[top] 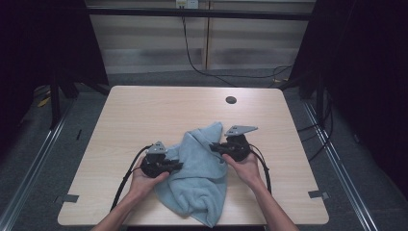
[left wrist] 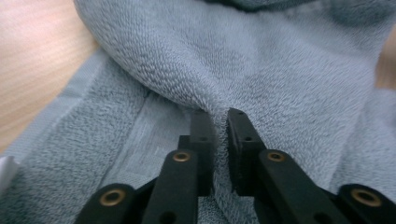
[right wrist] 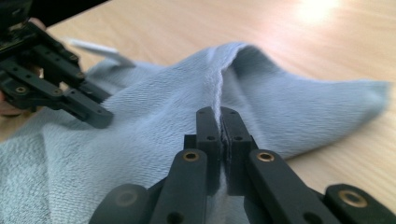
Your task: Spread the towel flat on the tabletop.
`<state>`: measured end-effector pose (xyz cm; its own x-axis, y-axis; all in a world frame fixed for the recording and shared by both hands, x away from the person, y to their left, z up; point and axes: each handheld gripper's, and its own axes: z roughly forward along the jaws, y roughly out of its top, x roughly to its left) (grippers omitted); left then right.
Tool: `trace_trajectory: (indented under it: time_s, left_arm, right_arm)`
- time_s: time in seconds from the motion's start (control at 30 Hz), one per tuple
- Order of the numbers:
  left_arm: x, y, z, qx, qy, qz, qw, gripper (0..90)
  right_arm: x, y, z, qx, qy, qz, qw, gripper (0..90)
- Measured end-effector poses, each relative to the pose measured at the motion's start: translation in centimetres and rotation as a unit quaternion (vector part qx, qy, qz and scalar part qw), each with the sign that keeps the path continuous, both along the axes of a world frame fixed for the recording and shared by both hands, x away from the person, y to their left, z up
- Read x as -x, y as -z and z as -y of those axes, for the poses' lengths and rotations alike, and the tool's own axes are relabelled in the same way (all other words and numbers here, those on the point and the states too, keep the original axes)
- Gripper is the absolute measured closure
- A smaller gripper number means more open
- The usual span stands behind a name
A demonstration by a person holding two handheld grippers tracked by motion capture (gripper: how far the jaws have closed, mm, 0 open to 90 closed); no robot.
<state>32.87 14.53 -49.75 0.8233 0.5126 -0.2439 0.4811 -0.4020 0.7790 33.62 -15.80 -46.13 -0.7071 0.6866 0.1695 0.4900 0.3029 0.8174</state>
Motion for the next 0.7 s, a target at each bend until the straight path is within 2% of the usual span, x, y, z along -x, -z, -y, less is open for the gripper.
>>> trace_trajectory:
  time_s: [0.1,0.17,0.2,0.3,0.4,0.47,0.57,0.63,0.7]
  left_arm:
    - [-0.1,-0.7,-0.9,0.023,-0.012,0.001,0.9997,83.8]
    - [0.1,-1.3,-1.5,0.018,-0.018,0.016,0.9995,83.9]
    - [0.3,-1.6,-1.9,0.02,-0.021,0.017,0.9994,84.0]
    - [0.7,-2.6,-3.2,0.047,-0.031,0.021,0.9982,84.2]
    - [0.9,-3.6,-4.3,0.077,-0.04,0.025,0.9959,84.4]
    - [0.9,-4.5,-4.7,0.084,-0.042,0.034,0.995,84.5]
    - [0.2,-6.1,-5.1,0.105,-0.055,0.05,0.9916,84.8]
    - [-0.4,-7.2,-5.3,0.115,-0.064,0.057,0.9897,84.9]
    - [-1.0,-8.8,-5.4,0.111,-0.071,0.073,0.9885,85.0]
  right_arm:
    - [0.0,-0.6,1.3,-0.007,0.029,0.01,0.9995,88.1]
    - [0.0,-1.2,2.4,-0.01,0.047,0.017,0.9987,88.1]
    - [0.1,-1.6,3.1,-0.016,0.055,0.019,0.9982,88.2]
    - [0.4,-2.6,4.9,-0.032,0.083,0.033,0.9955,88.3]
    - [0.7,-3.4,6.1,-0.041,0.1,0.043,0.9933,88.3]
    - [0.9,-3.8,6.3,-0.041,0.106,0.045,0.9925,88.4]
    - [0.9,-4.7,6.1,-0.047,0.113,0.055,0.991,88.4]
    - [0.5,-5.8,6.1,-0.063,0.121,0.063,0.9887,88.4]
    - [-0.1,-7.4,6.0,-0.062,0.129,0.074,0.9869,88.5]
